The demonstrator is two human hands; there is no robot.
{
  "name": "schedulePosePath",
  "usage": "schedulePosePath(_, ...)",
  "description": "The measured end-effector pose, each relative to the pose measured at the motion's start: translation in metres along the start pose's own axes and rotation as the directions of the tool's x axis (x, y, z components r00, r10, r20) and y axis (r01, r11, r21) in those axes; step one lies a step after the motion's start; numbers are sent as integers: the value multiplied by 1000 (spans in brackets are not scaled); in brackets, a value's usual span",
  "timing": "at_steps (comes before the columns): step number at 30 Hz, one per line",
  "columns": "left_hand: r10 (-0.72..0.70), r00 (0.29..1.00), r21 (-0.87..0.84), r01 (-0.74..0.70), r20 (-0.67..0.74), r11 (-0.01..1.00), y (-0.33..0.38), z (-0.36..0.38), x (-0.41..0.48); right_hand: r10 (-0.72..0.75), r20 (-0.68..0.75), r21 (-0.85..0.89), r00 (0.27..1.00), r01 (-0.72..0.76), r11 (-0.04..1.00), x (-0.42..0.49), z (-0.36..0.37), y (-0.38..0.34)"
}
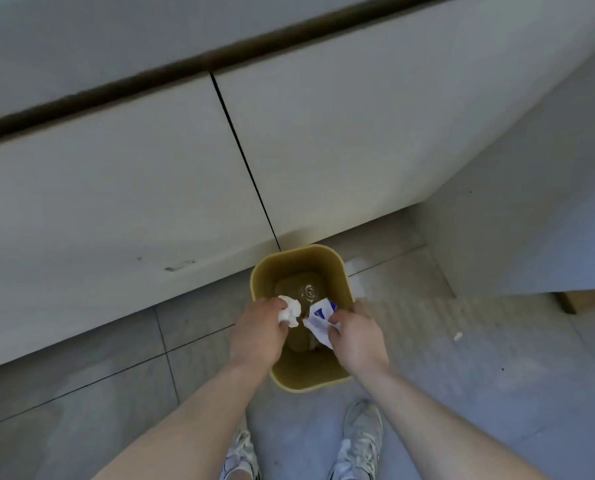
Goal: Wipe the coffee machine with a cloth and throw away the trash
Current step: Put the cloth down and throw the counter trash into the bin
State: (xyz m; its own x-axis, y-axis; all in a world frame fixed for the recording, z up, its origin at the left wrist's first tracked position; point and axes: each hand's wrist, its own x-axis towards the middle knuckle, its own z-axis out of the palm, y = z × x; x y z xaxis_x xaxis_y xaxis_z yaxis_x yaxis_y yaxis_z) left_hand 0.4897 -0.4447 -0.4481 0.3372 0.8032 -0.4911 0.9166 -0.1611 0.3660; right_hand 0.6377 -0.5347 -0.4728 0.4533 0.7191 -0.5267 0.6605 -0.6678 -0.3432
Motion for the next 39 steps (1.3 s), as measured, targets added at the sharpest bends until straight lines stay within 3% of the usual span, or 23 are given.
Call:
schedulePosePath(7,1,1000,-19,-2,-31,1000,-6,19,4,6,24,60,1000,-7,998,-7,19,5)
schedulePosePath(12,42,999,65,-42,3,997,-15,10,-2,-43,63,66,997,39,997,-8,12,9)
schedulePosePath(22,141,990,239,-135,-9,962,-2,-22,-19,-120,-21,15,993,120,993,-15,-23,-11)
schedulePosePath(30,174,982,252,-149,-80,956,25,-89,-65,-190,-72,-26,979,189,982,-54,-85,-40)
schedulePosePath(39,209,956,242,-157,-205,957,73,-203,-149,-222,-175,-10,959,224,974,-129,-203,-92)
